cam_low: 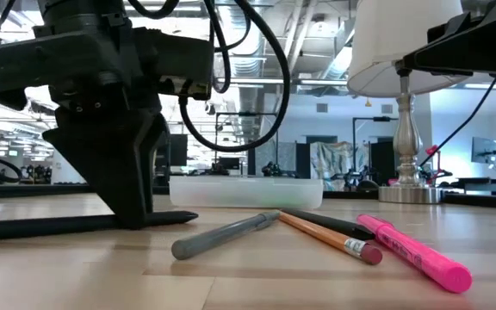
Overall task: Pick & place school supplies into a supply box
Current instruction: Put the left black pen into the black supply box
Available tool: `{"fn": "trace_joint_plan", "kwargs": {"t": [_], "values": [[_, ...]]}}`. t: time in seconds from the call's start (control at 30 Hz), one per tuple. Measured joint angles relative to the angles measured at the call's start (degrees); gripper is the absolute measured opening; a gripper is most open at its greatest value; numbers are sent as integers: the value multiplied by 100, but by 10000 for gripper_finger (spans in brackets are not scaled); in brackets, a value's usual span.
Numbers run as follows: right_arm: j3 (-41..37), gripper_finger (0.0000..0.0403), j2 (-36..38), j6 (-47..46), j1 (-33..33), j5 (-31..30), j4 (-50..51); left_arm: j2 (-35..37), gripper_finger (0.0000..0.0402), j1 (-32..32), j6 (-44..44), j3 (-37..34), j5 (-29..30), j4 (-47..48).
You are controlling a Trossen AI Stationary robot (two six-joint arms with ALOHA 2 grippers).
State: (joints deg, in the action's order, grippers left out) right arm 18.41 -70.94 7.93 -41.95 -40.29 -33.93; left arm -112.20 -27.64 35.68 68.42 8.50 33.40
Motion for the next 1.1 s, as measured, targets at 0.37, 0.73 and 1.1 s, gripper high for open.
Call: {"fn": "trace_joint_plan", "kwargs": {"t": [0.37,0.73,1.1], "values": [[2,77,0,-45,4,0,2,-28,85,-1,-470,224,-179,536],[4,77,-2,-151,4,0,39,-57,116,-11,-255,514,-103,1447],[4,77,-2,-152,4,0,35,-52,122,-6,-285,522,-165,1572]]}}
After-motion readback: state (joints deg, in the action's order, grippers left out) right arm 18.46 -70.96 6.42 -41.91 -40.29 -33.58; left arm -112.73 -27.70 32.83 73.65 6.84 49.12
